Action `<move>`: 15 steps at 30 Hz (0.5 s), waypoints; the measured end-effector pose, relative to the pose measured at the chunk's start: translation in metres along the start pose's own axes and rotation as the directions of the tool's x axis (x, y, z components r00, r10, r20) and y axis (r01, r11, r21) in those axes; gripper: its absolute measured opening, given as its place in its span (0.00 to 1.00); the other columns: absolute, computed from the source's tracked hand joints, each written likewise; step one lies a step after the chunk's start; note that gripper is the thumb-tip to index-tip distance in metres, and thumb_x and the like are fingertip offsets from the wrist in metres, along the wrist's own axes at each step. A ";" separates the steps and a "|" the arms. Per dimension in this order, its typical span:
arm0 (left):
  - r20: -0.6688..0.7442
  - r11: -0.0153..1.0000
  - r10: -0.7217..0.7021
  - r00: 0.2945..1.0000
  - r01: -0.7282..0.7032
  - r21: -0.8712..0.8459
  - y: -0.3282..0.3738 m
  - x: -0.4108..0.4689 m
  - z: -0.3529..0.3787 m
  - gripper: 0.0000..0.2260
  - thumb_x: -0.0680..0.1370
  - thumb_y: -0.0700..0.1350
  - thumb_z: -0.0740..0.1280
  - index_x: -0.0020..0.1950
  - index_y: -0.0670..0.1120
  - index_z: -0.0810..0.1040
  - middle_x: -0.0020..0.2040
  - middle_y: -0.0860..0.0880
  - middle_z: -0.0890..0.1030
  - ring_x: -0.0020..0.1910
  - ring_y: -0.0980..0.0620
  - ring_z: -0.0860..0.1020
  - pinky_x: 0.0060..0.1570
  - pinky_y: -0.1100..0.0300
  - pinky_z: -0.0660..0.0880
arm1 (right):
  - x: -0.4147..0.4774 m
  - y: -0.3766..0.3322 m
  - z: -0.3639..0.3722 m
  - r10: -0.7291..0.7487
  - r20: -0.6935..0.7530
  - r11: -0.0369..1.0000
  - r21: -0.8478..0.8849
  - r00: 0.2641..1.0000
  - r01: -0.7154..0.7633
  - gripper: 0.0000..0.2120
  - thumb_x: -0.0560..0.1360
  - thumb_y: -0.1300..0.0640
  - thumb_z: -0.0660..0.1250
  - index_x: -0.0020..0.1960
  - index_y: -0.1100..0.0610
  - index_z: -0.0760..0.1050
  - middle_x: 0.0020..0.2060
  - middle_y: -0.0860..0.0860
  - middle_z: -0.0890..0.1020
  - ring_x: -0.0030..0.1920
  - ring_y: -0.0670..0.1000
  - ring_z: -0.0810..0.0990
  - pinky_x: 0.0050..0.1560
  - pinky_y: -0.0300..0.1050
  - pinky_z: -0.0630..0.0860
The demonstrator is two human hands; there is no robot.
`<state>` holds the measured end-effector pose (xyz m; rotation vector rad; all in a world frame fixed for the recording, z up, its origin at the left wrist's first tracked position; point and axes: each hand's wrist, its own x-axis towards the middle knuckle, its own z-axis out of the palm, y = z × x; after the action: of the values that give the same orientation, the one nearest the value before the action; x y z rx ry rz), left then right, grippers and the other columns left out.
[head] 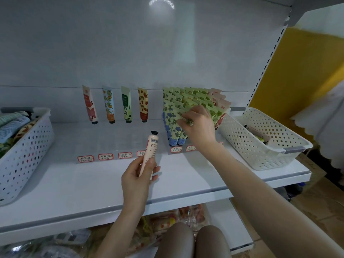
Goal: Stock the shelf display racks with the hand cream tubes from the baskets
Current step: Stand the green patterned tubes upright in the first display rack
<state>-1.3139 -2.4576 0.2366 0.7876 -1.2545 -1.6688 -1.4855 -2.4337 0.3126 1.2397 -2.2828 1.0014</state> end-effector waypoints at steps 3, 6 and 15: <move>0.001 1.000 -0.010 1.000 0.010 -0.004 -0.001 0.000 0.001 0.06 0.77 0.42 0.66 0.51 0.52 0.76 0.45 0.48 0.82 0.38 0.58 0.82 0.34 0.67 0.78 | 0.000 0.004 -0.001 0.011 0.005 1.000 -0.014 1.000 -0.011 0.10 0.73 0.58 0.69 0.51 0.63 0.82 0.52 0.57 0.77 0.58 0.57 0.72 0.46 0.41 0.64; 0.000 1.000 -0.014 1.000 0.014 -0.002 -0.002 0.000 0.001 0.06 0.77 0.42 0.66 0.53 0.50 0.76 0.45 0.48 0.82 0.38 0.58 0.82 0.35 0.67 0.78 | -0.001 0.003 -0.002 0.005 0.017 0.999 -0.033 1.000 -0.005 0.10 0.74 0.57 0.68 0.51 0.62 0.82 0.53 0.57 0.77 0.59 0.56 0.71 0.46 0.40 0.63; 0.005 1.000 0.004 1.000 -0.004 0.002 0.001 0.000 0.001 0.06 0.77 0.43 0.66 0.53 0.51 0.76 0.46 0.48 0.82 0.41 0.55 0.82 0.38 0.65 0.79 | -0.002 0.004 -0.004 -0.029 0.044 1.000 0.012 0.999 0.028 0.10 0.74 0.57 0.69 0.51 0.61 0.82 0.52 0.56 0.79 0.57 0.58 0.72 0.50 0.40 0.61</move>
<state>-1.3141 -2.4570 0.2377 0.7822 -1.2610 -1.6674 -1.4880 -2.4277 0.3125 1.3081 -2.2894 0.9872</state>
